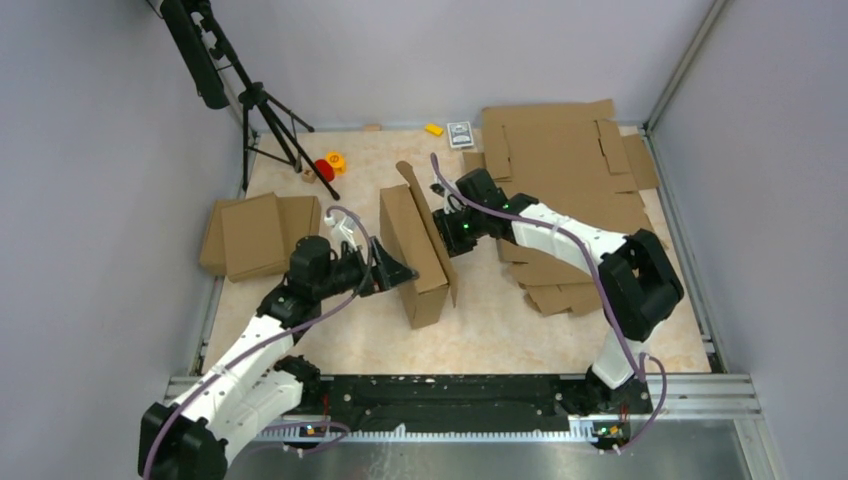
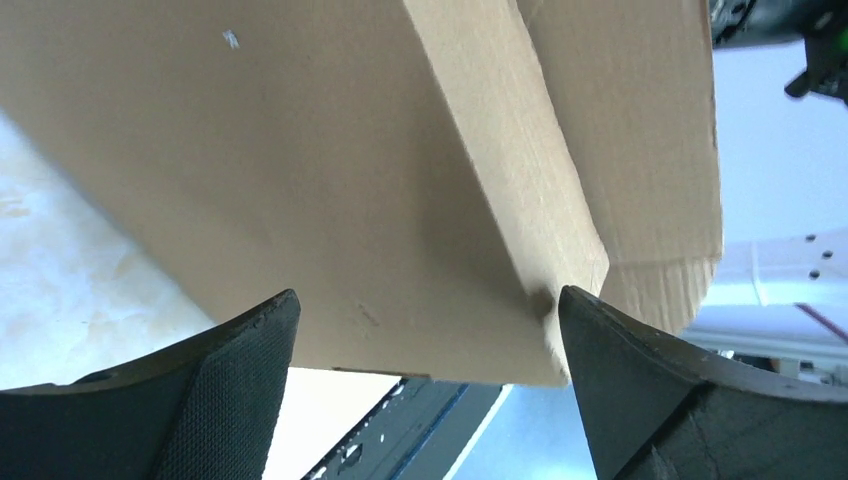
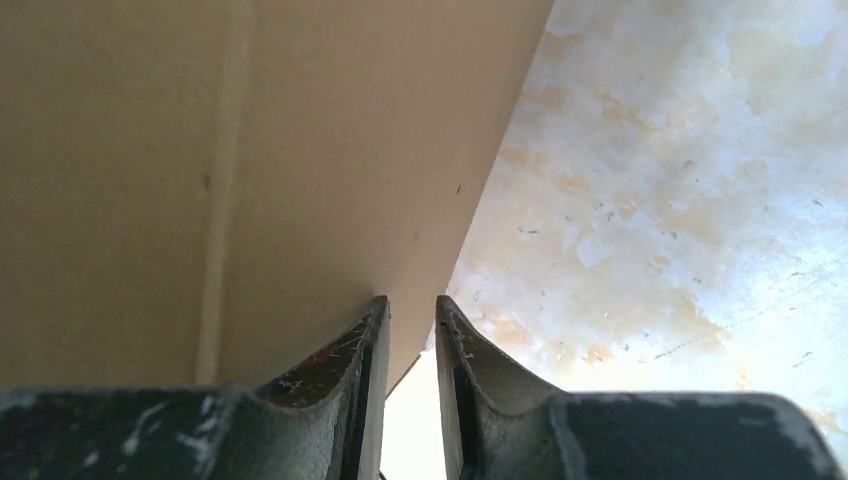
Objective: Fold the paper box
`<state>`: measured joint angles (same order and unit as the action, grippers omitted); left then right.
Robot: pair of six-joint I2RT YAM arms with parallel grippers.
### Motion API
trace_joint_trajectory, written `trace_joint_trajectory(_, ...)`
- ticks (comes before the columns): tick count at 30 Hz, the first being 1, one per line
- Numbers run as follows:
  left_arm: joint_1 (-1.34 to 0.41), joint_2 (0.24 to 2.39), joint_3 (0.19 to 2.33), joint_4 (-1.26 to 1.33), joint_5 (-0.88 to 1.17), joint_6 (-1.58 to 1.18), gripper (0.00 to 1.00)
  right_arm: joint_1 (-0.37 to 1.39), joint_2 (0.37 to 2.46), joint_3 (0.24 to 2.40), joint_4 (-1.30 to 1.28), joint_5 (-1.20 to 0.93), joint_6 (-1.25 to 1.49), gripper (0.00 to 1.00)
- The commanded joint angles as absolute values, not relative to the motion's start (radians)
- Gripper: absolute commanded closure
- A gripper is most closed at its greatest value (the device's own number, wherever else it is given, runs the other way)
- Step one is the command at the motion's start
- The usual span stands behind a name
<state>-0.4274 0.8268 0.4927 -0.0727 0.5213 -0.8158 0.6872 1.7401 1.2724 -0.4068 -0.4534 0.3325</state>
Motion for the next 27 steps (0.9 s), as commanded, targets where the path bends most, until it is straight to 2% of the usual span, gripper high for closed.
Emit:
trace_joint_trajectory(1, -0.339, 0.796, 0.466, -0.04, 0.655, -0.864, 0.01, 0.717, 1.752, 1.332, -0.424, -0.415, 0.317, 0.77)
trace_joint_trajectory(9, -0.322, 0.78, 0.499, -0.117, 0.723, -0.831, 0.01, 0.758, 1.769, 1.371, -0.459, -0.356, 0.313, 0.77)
trace_joint_trajectory(12, -0.321, 0.796, 0.497, -0.127, 0.738, -0.82, 0.05, 0.758, 1.771, 1.369, -0.46, -0.361, 0.313, 0.77)
trace_joint_trajectory(17, -0.322, 0.829, 0.52, -0.151, 0.83, -0.787, 0.02, 0.758, 1.755, 1.351, -0.451, -0.368, 0.317, 0.77)
trace_joint_trajectory(21, -0.321, 0.848, 0.544, -0.269, 0.809, -0.71, 0.06, 0.758, 1.759, 1.351, -0.455, -0.369, 0.316, 0.77)
trace_joint_trajectory(25, -0.321, 0.882, 0.536, -0.272, 0.817, -0.702, 0.12, 0.758, 1.75, 1.334, -0.437, -0.371, 0.322, 0.77)
trace_joint_trajectory(27, -0.322, 0.891, 0.536, -0.268, 0.818, -0.704, 0.12, 0.757, 1.739, 1.321, -0.432, -0.367, 0.321, 0.76)
